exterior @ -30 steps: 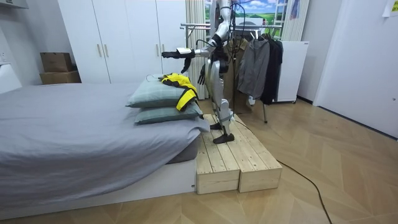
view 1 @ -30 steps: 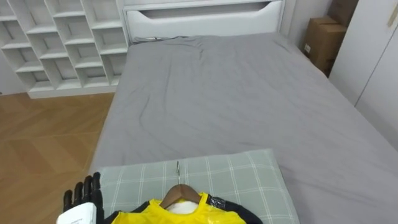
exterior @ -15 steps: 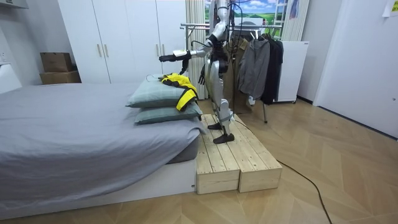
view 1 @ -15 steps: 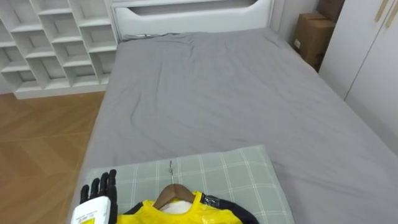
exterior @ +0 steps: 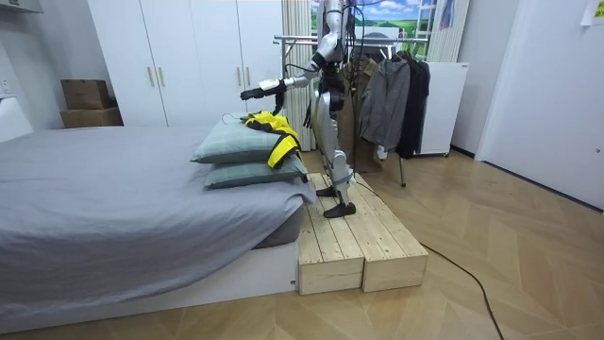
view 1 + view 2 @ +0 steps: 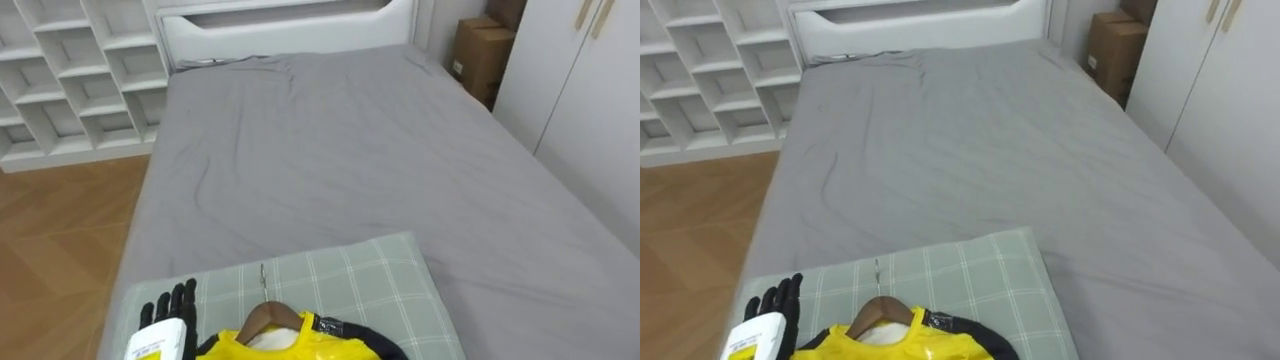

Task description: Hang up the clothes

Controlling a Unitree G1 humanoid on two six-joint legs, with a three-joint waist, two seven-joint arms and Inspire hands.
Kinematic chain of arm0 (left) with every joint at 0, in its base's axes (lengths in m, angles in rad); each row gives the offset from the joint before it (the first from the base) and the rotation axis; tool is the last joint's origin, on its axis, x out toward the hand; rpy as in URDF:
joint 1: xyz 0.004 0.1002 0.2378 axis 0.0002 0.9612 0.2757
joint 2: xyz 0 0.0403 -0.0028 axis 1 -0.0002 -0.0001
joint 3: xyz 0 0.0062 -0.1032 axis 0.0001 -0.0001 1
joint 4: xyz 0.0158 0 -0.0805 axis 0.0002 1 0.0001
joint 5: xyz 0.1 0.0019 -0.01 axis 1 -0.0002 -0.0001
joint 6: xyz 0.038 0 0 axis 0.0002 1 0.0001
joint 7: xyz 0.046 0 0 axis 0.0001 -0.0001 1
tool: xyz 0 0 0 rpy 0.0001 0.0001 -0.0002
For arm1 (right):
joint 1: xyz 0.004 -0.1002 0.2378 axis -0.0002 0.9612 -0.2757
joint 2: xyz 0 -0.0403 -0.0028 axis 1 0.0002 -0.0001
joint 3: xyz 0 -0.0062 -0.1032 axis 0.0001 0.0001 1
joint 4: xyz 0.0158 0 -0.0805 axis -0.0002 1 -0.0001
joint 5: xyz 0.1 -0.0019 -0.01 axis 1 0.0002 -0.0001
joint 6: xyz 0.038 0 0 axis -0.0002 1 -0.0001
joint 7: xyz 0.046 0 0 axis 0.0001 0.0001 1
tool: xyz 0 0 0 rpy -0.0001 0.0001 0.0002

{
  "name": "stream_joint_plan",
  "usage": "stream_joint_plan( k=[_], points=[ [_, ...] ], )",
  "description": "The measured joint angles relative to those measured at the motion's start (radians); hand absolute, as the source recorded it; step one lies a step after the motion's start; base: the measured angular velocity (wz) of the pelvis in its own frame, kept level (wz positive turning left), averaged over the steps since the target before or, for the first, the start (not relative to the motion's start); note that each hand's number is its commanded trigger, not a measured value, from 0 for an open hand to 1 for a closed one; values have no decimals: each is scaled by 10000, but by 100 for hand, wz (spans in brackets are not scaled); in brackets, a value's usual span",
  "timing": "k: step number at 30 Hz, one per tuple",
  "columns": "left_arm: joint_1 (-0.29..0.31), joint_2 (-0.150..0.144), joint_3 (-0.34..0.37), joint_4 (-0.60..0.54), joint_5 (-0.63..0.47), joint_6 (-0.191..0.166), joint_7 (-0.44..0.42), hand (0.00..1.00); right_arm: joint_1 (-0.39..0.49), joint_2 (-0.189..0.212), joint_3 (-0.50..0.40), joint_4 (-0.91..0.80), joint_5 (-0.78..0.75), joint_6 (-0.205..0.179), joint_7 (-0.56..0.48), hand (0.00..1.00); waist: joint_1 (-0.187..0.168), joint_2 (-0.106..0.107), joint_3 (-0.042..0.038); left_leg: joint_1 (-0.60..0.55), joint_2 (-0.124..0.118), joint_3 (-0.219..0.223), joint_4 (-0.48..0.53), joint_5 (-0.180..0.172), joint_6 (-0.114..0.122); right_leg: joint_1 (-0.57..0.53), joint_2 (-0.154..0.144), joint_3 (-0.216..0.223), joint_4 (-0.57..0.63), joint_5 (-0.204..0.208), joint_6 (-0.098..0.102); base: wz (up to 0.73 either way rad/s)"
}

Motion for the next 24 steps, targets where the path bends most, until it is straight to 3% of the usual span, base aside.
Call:
stream_joint_plan(
  k=[14, 24],
  points=[
    [-21, -15, -3, 351, 7, 313, -362, 0, 238, -77, -79, -11, 179, 86, -15, 0, -3, -143, -58, -2, 29, 41, -2, -1, -1, -83, 7, 18, 126, 40, -15, 0],
    [38, -69, 4, 1015, -12, 660, -572, 0, 538, -118, -170, -19, 175, 97, -21, 0, 0, -209, -45, 92, 29, 48, -168, -1, 0, -97, 19, 48, 120, 60, -7, 0]
  ],
)
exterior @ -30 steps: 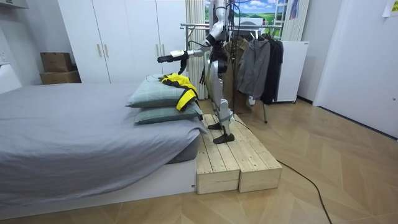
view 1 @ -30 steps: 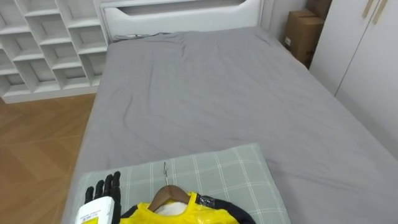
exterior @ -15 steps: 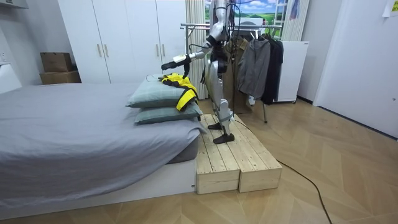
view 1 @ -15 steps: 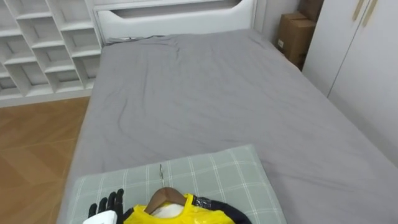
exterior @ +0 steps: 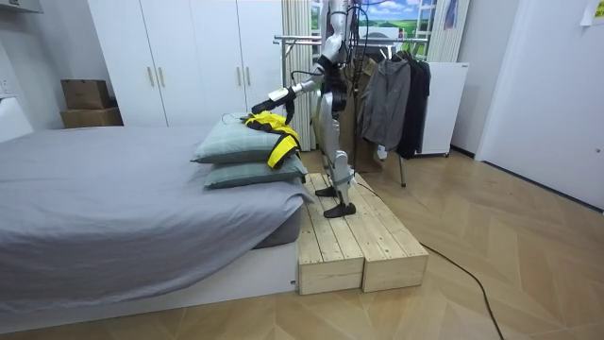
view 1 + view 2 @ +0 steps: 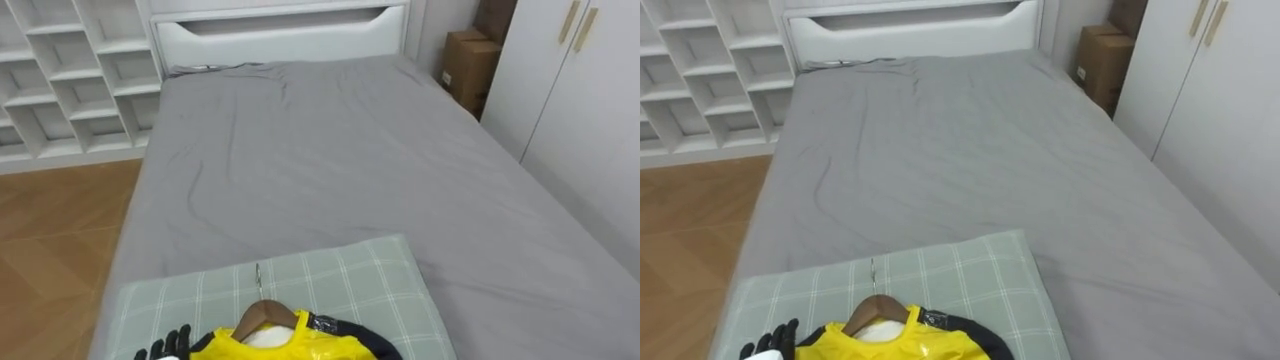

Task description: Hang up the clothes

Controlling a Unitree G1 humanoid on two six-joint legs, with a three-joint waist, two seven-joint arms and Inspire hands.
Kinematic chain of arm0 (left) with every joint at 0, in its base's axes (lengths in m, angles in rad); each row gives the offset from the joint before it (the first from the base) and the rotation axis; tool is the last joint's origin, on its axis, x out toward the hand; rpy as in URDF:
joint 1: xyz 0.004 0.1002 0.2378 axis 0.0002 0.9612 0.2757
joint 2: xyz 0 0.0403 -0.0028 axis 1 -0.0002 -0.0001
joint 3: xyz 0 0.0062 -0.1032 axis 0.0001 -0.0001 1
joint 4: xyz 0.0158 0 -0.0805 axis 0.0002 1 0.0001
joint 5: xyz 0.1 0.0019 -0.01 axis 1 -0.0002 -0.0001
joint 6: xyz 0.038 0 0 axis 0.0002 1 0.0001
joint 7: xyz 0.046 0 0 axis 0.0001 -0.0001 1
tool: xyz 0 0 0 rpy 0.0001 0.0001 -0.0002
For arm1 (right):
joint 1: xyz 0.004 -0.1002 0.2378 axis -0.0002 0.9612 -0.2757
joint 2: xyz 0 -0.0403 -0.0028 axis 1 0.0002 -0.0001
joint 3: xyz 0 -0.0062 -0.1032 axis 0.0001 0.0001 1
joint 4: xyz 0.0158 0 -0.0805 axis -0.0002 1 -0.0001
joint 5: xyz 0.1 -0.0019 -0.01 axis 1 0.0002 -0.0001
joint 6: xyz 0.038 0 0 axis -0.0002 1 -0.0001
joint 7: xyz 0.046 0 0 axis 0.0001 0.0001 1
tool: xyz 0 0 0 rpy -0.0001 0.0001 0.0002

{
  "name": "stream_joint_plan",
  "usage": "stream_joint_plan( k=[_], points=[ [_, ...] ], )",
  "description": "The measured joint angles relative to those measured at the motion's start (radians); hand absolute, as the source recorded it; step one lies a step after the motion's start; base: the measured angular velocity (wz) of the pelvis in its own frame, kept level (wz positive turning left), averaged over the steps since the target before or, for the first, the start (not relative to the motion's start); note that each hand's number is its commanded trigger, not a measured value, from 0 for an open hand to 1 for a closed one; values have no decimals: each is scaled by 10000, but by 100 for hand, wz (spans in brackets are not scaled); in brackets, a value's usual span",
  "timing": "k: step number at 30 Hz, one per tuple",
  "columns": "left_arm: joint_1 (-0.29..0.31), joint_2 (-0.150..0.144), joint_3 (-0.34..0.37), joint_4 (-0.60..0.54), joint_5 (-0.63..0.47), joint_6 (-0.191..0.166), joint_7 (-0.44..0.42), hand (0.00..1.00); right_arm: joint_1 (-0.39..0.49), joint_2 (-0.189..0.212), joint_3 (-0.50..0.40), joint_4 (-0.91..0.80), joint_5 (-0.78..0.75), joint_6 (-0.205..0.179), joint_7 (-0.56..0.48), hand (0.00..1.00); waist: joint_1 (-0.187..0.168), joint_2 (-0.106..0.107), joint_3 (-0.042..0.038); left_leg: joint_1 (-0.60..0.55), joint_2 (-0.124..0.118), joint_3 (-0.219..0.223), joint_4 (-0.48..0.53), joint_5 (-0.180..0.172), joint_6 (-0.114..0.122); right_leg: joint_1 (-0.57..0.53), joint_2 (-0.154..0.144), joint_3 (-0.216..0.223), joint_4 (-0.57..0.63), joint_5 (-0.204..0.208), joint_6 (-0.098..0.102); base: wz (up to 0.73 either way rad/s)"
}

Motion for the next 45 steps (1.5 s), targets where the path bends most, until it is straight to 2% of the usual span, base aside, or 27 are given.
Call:
stream_joint_plan(
  k=[4, 12, 23, 29, 34, 36, 40, 45],
  points=[
    [-25, -7, 5, 305, 7, -1, 2, 0, -14, 3, 3, 7, 6, -1, -104, 0, 40, 10, -1, 43, 12, 104, 0, 0, 0, -2, 12, 89, 0, 0, 0, -7],
    [-24, -313, 9, 628, 49, 10, -187, 0, -28, 20, 19, -7, 10, -2, -299, 0, 74, -17, 5, 43, 52, 247, 0, 0, -1, -65, 53, 269, -1, 3, -4, -6],
    [-68, -315, 31, 770, 35, 59, -351, 0, 20, 16, 18, 32, -301, 6, -328, 0, 51, -130, 2, -47, 69, 489, 0, 0, -1, -353, 69, 570, 123, 9, -14, -8],
    [-466, -286, 12, 1163, -919, 10, -351, 0, 92, -4, 15, 51, -962, 9, -428, 0, -29, -80, 24, -43, 75, 492, -1, 0, -1, -393, 76, 652, 163, 10, -16, -3],
    [-751, -58, 16, 1261, -1271, -22, -357, 0, 61, -54, 13, 39, -1120, 39, -361, 0, -206, -7, 25, -149, 88, 486, -8, 0, 0, -551, 95, 740, 193, 43, -41, -5],
    [-895, 139, 26, 1261, -1274, -29, -356, 0, 88, -112, 15, 24, -1457, 227, -339, 0, -201, 7, 16, -122, 89, 497, -8, 0, 0, -549, 100, 801, 189, 48, -43, -8],
    [-1149, 257, 310, 1261, -1270, -32, -347, 0, 119, -257, 12, 24, -1920, 420, -322, 0, -178, 57, -9, -141, 91, 497, -7, 0, 0, -631, 106, 820, 207, 48, -43, 0],
    [-1373, 579, 527, 1240, -1276, -9, -153, 0, 128, -406, 15, 27, -2669, 773, -418, 0, -191, 93, -10, -291, 123, 472, 6, 1, 0, -708, 136, 799, 216, 49, -45, 0]
  ],
)
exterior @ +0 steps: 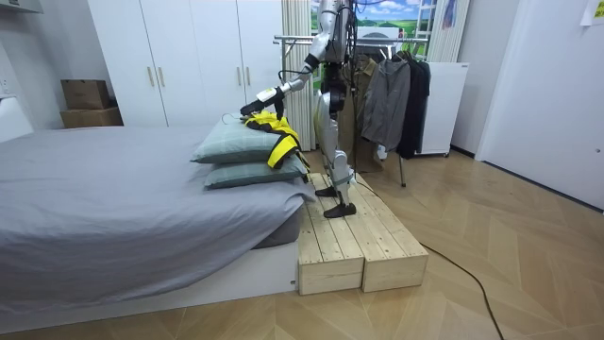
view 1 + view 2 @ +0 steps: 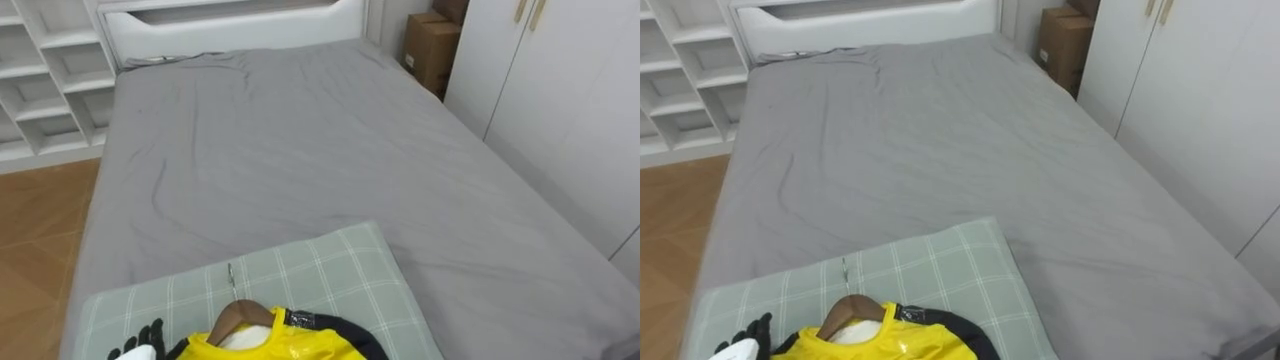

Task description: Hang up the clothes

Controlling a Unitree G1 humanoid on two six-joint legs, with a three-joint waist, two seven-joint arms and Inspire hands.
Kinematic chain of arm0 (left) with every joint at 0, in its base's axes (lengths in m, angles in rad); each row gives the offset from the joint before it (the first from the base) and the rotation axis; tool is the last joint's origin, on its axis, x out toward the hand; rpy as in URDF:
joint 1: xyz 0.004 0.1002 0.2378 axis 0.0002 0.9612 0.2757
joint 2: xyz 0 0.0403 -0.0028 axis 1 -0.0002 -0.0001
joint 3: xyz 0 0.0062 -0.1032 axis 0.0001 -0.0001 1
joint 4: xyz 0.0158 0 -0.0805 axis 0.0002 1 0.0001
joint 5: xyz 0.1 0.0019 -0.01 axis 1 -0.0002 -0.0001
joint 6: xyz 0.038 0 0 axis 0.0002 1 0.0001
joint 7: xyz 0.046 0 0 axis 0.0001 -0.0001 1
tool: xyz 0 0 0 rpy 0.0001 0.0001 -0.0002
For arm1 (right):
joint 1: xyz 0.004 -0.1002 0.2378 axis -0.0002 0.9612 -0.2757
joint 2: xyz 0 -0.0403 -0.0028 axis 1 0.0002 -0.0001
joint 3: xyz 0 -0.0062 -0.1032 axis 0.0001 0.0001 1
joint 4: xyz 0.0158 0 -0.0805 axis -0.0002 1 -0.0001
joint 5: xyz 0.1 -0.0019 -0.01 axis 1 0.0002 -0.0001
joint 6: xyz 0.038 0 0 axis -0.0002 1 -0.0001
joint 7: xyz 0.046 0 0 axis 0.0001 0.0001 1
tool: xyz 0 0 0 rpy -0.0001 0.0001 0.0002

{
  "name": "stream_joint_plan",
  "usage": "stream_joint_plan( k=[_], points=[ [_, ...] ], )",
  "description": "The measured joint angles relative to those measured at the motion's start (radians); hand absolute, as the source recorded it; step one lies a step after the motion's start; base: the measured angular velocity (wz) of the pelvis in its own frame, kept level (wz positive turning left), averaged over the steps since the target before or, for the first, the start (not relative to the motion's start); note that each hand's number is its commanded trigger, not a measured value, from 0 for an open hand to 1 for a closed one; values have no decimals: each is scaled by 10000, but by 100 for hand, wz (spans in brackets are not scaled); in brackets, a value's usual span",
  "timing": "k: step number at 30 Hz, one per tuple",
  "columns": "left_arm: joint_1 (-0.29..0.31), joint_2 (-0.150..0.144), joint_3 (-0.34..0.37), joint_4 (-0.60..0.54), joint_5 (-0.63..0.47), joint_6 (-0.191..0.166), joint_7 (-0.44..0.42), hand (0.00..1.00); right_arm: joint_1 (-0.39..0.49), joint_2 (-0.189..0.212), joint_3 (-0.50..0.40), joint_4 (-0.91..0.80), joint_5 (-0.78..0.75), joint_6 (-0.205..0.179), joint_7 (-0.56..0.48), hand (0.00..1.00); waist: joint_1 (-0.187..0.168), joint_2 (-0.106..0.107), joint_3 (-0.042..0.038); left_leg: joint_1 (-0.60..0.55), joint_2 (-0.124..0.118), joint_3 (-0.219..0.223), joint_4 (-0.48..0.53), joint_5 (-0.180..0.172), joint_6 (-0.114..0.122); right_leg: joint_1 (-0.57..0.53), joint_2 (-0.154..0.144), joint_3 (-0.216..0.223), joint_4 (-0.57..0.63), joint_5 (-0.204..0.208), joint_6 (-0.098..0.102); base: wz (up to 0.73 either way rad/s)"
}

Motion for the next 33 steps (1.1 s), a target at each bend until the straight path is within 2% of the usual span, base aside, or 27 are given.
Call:
stream_joint_plan(
  k=[6, 16, 22, 28, 33],
  points=[
    [-195, 15, 362, 14, -6, -2, 10, 0, -46, 9, 101, 6, -424, 102, -46, 0, 30, -39, -2, -15, -1, 1, 2, 0, 0, -11, 0, 2, -5, 1, -1, 0],
    [-270, 14, 361, 153, -76, -10, 3, 0, -155, 84, 371, 72, -454, 119, -39, 0, 9, -196, 5, -17, 3, 4, 2, 0, 0, -7, 1, -11, -7, 3, -4, 0],
    [-551, -24, 352, 566, -825, -11, -228, 0, -188, 90, 616, 95, -469, 105, 82, 0, 4, -217, 4, -109, 7, 45, 2, 0, 0, -126, 0, -1, 28, 14, -20, 0],
    [-790, -19, 328, 744, -1115, -10, -277, 0, -299, 94, 672, 122, -549, 108, 110, 0, 4, -154, 51, -351, 22, 39, 13, 1, 1, -413, 1, -14, 159, 23, -35, 0],
    [-1019, 9, 53, 1111, -1577, -11, -277, 0, -509, 95, 1091, 11, -552, 92, 95, 0, 17, -196, 78, -604, 30, 44, 58, 2, 4, -722, -1, 12, 288, 37, -55, -1]
  ],
)
